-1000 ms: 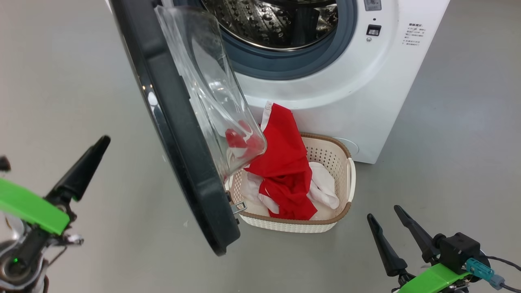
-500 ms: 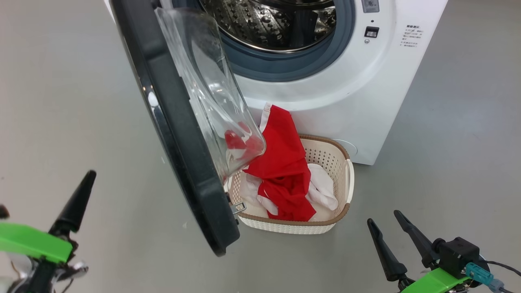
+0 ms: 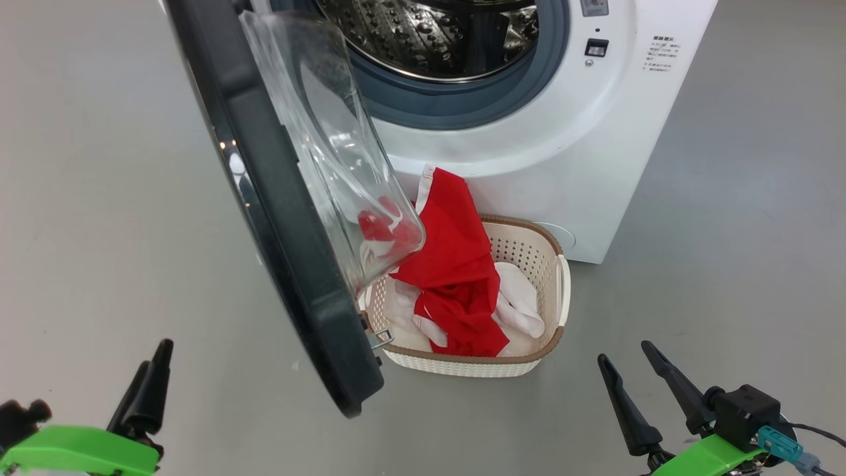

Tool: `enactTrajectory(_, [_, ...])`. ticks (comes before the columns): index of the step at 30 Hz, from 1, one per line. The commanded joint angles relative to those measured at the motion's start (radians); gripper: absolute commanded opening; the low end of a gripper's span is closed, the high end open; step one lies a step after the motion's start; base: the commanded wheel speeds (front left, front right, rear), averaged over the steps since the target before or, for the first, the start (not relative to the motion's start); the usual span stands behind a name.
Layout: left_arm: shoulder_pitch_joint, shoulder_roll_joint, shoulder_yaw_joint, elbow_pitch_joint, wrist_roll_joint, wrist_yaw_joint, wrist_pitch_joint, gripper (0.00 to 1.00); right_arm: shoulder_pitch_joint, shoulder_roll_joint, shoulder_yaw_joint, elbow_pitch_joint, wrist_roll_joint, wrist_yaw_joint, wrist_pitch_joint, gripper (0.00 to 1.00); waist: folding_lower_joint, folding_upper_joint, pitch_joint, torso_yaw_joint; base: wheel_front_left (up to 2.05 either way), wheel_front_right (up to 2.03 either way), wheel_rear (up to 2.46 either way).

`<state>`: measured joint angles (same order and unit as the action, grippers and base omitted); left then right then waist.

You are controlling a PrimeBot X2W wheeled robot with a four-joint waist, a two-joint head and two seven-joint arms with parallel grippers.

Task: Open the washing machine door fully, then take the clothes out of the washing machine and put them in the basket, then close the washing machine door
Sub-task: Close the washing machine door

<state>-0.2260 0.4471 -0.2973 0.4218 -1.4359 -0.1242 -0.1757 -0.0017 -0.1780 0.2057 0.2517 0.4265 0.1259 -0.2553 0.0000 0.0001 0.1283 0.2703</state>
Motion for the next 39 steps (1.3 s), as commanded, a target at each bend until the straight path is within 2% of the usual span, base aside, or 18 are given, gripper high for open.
enactTrajectory(1, [-0.016, 0.042, 0.024, -0.007, 0.019, -0.007, -0.029, 1.0, -0.001, -0.009, 0.016, -0.024, -0.004, 0.005, -0.006, 1.0, 0.0, -0.0001, 0.0, -0.003, 0.0, 0.0, 0.0])
enactTrajectory(9, [-0.028, 0.04, -0.036, 0.052, 0.173, -0.007, -0.084, 1.0, -0.006, -0.011, 0.005, -0.027, -0.004, 0.005, -0.006, 1.0, 0.0, -0.0001, 0.005, -0.01, 0.0, 0.0, 0.0])
enactTrajectory(16, [-0.001, -0.048, 0.108, 0.055, 0.44, -0.007, -0.086, 1.0, -0.005, -0.011, -0.008, -0.028, -0.006, 0.005, -0.006, 1.0, 0.0, -0.0001, 0.004, -0.013, 0.0, 0.0, 0.0])
enactTrajectory(26, [0.072, -0.183, 0.289, -0.022, 0.812, -0.007, -0.086, 1.0, -0.004, -0.007, -0.019, -0.027, -0.007, 0.005, -0.006, 1.0, 0.0, -0.0001, -0.003, -0.012, 0.0, 0.0, 0.0])
enactTrajectory(32, [0.103, -0.247, 0.374, -0.098, 0.971, -0.007, -0.086, 1.0, -0.002, -0.007, -0.026, -0.028, -0.007, 0.005, -0.006, 1.0, 0.0, -0.0001, -0.007, -0.012, 0.0, 0.0, 0.0])
enactTrajectory(39, [0.134, -0.294, 0.407, -0.157, 1.094, -0.007, -0.086, 1.0, 0.0, -0.006, -0.033, -0.03, -0.01, 0.005, -0.006, 1.0, 0.0, -0.0001, -0.006, -0.014, 0.0, 0.0, 0.0])
